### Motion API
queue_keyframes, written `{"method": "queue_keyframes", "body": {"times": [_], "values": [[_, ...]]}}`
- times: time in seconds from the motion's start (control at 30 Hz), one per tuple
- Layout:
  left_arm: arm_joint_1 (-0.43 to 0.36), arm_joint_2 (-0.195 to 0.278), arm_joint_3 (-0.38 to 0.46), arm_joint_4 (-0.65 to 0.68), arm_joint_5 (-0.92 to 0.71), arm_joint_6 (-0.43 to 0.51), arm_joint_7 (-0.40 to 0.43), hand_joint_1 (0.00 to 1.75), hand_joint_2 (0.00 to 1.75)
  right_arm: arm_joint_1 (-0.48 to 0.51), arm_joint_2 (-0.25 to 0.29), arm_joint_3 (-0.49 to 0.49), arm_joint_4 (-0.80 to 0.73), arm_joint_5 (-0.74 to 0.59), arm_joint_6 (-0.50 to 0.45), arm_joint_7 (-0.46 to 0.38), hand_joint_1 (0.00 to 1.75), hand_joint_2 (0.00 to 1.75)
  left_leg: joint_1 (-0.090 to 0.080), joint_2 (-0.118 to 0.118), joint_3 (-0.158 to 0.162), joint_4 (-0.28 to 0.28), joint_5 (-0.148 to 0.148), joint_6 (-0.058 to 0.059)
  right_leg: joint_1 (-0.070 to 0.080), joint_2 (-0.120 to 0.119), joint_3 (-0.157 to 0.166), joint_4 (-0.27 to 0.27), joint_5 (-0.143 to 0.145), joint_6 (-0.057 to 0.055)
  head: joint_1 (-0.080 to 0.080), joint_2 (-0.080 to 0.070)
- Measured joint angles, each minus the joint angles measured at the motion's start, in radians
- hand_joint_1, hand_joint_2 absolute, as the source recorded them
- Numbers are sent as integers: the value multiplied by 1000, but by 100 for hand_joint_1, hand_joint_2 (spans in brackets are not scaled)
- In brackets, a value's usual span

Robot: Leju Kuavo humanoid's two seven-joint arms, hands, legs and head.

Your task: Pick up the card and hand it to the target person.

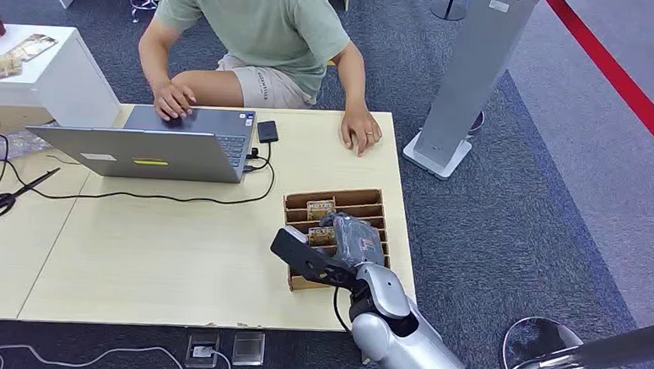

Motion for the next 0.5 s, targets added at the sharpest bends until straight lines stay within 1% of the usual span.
{"method": "queue_keyframes", "body": {"times": [0.17,0.47,0.5], "values": [[0,0,0,0,0,1,0,0,0,0,1,0,4,0,1,-6,80,175,0,0,0,0,0,0,0,0,0,0,0,0,0,0],[0,0,0,0,0,3,0,0,0,1,1,0,12,0,2,-8,102,175,0,0,0,0,0,0,0,0,0,0,0,0,0,0],[0,0,0,0,0,4,0,0,0,1,1,0,12,0,2,-8,107,175,0,0,0,0,0,0,0,0,0,0,0,0,0,0]]}}
